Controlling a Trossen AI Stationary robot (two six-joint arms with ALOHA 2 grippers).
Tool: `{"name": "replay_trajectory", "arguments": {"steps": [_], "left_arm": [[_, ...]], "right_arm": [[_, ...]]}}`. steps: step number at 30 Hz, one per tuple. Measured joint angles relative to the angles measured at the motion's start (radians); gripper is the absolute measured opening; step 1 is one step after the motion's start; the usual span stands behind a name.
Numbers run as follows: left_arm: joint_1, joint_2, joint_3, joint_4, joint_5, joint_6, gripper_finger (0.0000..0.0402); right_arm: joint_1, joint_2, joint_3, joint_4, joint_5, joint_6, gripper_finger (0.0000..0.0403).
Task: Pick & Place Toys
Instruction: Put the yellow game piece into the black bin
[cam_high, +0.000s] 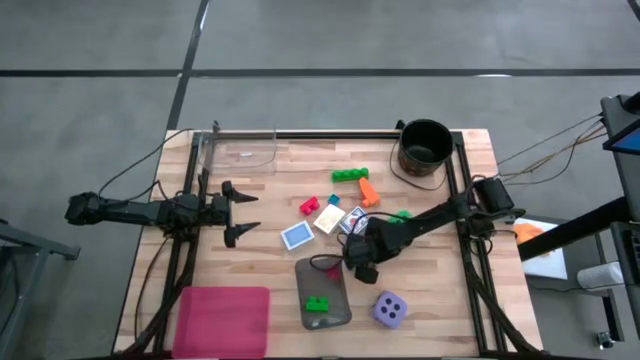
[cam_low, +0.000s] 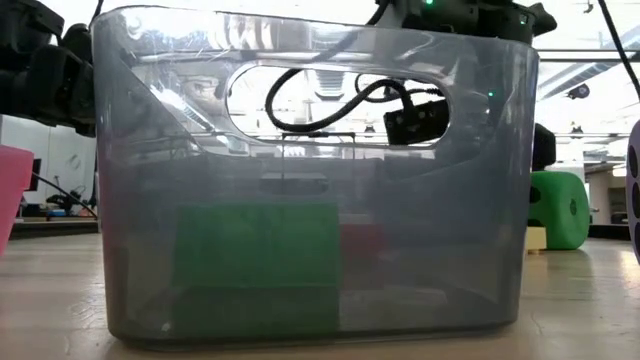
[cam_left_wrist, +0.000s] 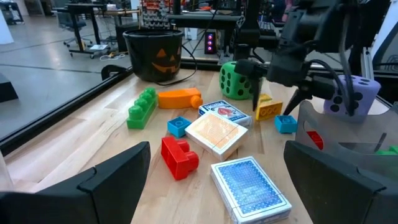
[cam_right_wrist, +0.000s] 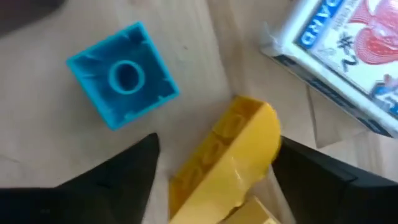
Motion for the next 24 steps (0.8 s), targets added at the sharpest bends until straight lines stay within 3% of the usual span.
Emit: {"name": "replay_trajectory", "arguments": {"steps": [9, 24], "left_arm": [[0.000, 0.000, 0.000, -0.001, 0.000, 0.000, 0.0369], [0.000, 0.000, 0.000, -0.003, 0.000, 0.000, 0.0369]], "right_arm": [[0.013, -0.009, 0.023, -0.025, 0.022, -0.027, 0.0091], [0.040, -0.144, 0.026, -0.025, 0.175, -0.077, 0.0088]]}}
